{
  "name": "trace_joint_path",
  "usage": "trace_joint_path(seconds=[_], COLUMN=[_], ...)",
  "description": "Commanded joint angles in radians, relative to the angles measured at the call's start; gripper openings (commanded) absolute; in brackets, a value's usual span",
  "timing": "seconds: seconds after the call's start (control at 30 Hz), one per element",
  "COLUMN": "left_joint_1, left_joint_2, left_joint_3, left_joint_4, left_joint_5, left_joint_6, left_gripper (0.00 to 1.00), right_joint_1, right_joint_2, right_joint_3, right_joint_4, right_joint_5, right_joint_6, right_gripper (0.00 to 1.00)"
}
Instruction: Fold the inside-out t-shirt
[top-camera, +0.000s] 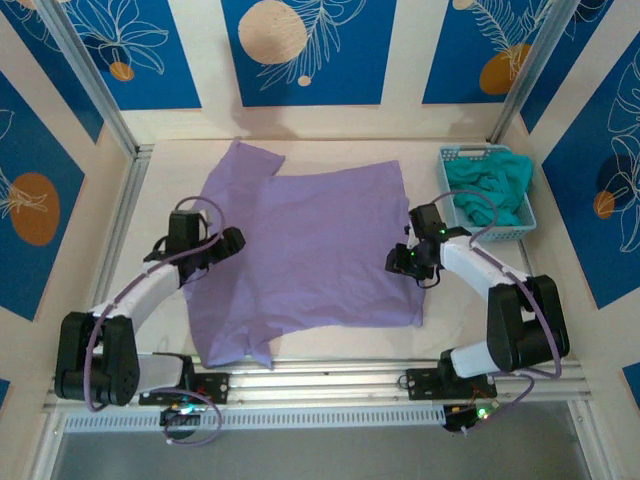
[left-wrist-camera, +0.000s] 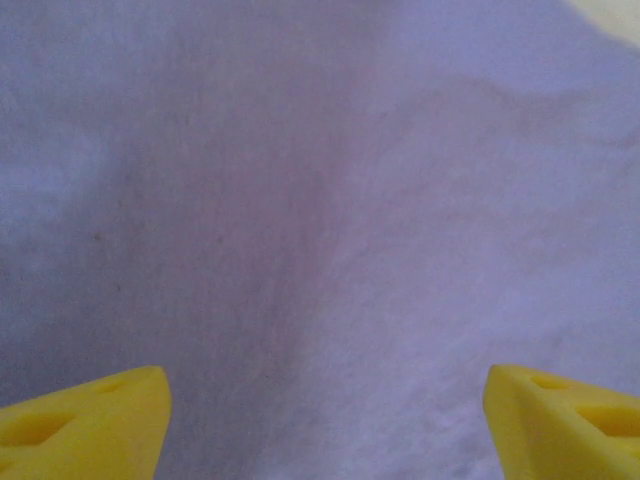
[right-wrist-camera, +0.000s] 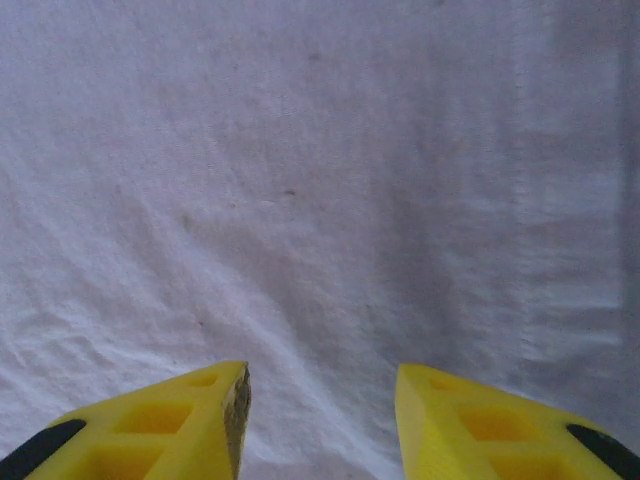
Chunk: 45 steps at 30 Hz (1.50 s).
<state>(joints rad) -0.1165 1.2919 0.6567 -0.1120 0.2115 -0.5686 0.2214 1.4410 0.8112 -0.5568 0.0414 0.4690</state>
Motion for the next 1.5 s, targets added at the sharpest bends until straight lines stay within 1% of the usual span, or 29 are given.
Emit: trace_joint_path(seconds=[0.0,0.07,0.23,0.27,0.4,0.47,0.57,0.63,0.7,0.8,0.87,0.93,1.0,1.1,1.2,1.27,1.3,1.33,1.37,1.4,1.43,1.47], left_joint_1=[0.0,0.001,0.003,0.002,0.002,0.003,0.006,0.008,0.01,0.007,-0.009,-0.058,-0.144,-0.296,-0.442,-0.534,-0.582,-0.629,-0.676,-0.709,-0.745,-0.78], left_joint_2=[0.068,0.14,0.316,0.347,0.459,0.514,0.574,0.58,0.547,0.427,0.327,0.24,0.173,0.122,0.124,0.161,0.194,0.233,0.276,0.317,0.368,0.418], left_joint_3=[-0.018,-0.001,0.089,0.107,0.198,0.259,0.36,0.415,0.436,0.389,0.319,0.251,0.201,0.152,0.116,0.109,0.114,0.128,0.148,0.168,0.198,0.233], left_joint_4=[0.091,0.128,0.168,0.17,0.158,0.144,0.104,0.067,0.042,0.034,0.055,0.093,0.119,0.17,0.276,0.349,0.383,0.406,0.418,0.426,0.429,0.428], left_joint_5=[0.015,0.024,0.054,0.053,0.055,0.056,0.059,0.058,0.053,0.027,0.018,0.017,0.0,-0.026,-0.025,-0.017,-0.019,-0.019,-0.018,-0.015,-0.016,-0.011], left_joint_6=[0.003,0.001,-0.003,-0.001,0.012,0.016,0.019,0.024,0.032,0.038,0.036,0.061,0.114,0.182,0.247,0.3,0.336,0.379,0.421,0.464,0.512,0.562], left_gripper=[0.82,0.82,0.82,0.82,0.82,0.82,0.82,0.82,0.83,0.83,0.83,0.83,0.83,0.82,0.8,0.8,0.79,0.78,0.78,0.78,0.77,0.78], right_joint_1=[0.007,0.001,-0.028,-0.037,-0.07,-0.087,-0.115,-0.116,-0.107,-0.086,-0.073,-0.076,-0.086,-0.11,-0.117,-0.134,-0.145,-0.161,-0.167,-0.167,-0.166,-0.161], right_joint_2=[0.081,0.152,0.319,0.346,0.411,0.453,0.495,0.455,0.373,0.215,0.11,0.047,0.021,0.049,0.102,0.145,0.173,0.199,0.214,0.212,0.189,0.146], right_joint_3=[0.012,0.056,0.188,0.213,0.313,0.379,0.48,0.496,0.455,0.327,0.22,0.15,0.103,0.082,0.106,0.118,0.127,0.135,0.14,0.144,0.139,0.124], right_joint_4=[0.054,0.063,0.015,0.003,-0.032,-0.046,-0.078,-0.093,-0.101,-0.132,-0.147,-0.16,-0.164,-0.167,-0.162,-0.144,-0.138,-0.135,-0.133,-0.136,-0.134,-0.128], right_joint_5=[-0.059,-0.046,-0.01,-0.013,-0.026,-0.015,-0.03,-0.019,0.021,0.104,0.155,0.178,0.198,0.179,0.187,0.16,0.132,0.107,0.091,0.08,0.069,0.053], right_joint_6=[0.042,0.033,-0.014,-0.02,-0.033,-0.038,-0.049,-0.057,-0.058,-0.041,-0.008,0.025,0.051,0.06,0.047,0.034,0.024,0.015,0.003,-0.003,-0.007,-0.007], right_gripper=[0.43,0.43,0.42,0.37,0.37,0.37,0.37,0.37,0.38,0.41,0.42,0.43,0.44,0.44,0.41,0.35,0.3,0.25,0.15,0.08,0.04,0.02])
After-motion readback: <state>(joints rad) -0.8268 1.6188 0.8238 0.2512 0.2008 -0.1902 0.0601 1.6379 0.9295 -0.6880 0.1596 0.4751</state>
